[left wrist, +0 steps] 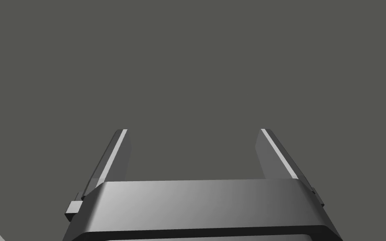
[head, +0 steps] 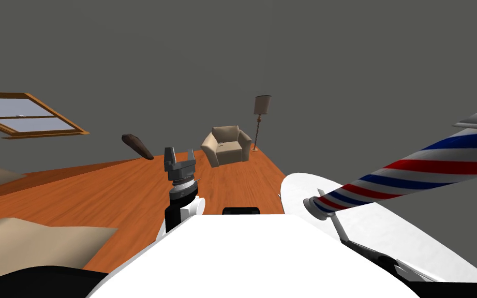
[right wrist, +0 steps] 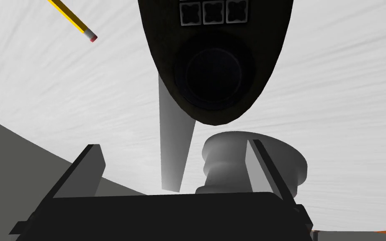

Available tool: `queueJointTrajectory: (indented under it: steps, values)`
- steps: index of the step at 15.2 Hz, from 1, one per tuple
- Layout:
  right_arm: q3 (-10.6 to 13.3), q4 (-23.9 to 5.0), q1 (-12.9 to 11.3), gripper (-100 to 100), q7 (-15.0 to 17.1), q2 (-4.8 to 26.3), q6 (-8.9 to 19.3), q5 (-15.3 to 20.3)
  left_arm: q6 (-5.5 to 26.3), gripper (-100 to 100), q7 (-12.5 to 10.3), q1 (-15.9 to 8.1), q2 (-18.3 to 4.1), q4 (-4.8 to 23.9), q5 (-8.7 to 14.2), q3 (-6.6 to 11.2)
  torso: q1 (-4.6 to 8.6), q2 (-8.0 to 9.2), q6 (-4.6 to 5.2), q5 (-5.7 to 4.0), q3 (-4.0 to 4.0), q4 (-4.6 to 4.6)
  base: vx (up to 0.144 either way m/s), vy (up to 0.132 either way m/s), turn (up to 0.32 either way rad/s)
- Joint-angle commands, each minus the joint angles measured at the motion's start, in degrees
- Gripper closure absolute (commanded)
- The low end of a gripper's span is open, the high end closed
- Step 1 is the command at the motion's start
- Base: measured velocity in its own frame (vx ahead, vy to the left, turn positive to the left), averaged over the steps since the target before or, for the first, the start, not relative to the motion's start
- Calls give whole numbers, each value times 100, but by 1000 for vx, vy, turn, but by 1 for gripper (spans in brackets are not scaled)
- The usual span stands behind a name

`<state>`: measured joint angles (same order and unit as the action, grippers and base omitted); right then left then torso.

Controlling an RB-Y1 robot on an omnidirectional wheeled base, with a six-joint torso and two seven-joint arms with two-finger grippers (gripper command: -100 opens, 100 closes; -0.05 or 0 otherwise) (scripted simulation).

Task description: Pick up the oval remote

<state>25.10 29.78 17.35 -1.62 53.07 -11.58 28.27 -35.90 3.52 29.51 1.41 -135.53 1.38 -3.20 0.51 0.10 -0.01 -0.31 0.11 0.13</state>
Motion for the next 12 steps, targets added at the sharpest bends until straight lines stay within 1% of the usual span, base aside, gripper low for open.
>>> queueJointTrajectory:
  steps: [1,2,3,5,6,8,9,10,11,12]
  values:
    - [-38,-204,-74,-100,-182,-72,-168,100,0,0,0,0,0,0,0,0,0,0,0,0,0,0,5,-3,3]
    - [78,-196,-52,-100,-265,-53,-277,242,0,0,0,0,0,0,0,0,0,0,0,0,0,0,4,-1,16]
    - [78,-196,-52,-100,-265,-53,-277,242,0,0,0,0,0,0,0,0,0,2,0,0,1,0,3,-2,12]
    - [268,-182,-17,-100,-403,-20,-454,476,0,0,0,0,0,0,0,0,0,2,0,0,1,0,4,-3,19]
    - [268,-182,-17,-100,-403,-20,-454,476,0,0,0,0,0,0,0,0,0,2,0,0,1,0,3,-4,17]
    - [432,-170,13,-100,-539,15,-614,693,0,0,0,0,0,0,0,0,1,3,1,0,2,0,1,-2,8]
    - [468,-168,19,-100,-574,25,-652,745,0,0,0,0,0,0,0,0,1,5,1,0,2,1,-9,-1,3]
    - [433,-123,19,-100,-464,32,-551,656,0,0,0,0,0,0,0,0,0,7,1,0,4,1,-6,0,-2]
    - [436,-245,-12,-100,-499,-128,-440,647,0,0,0,0,0,0,0,0,-1,6,0,0,4,1,-20,-23,175]
    - [431,-309,-31,-100,-508,-209,-375,633,0,0,0,-1,0,0,0,0,5,9,-5,-1,5,2,-45,-56,293]
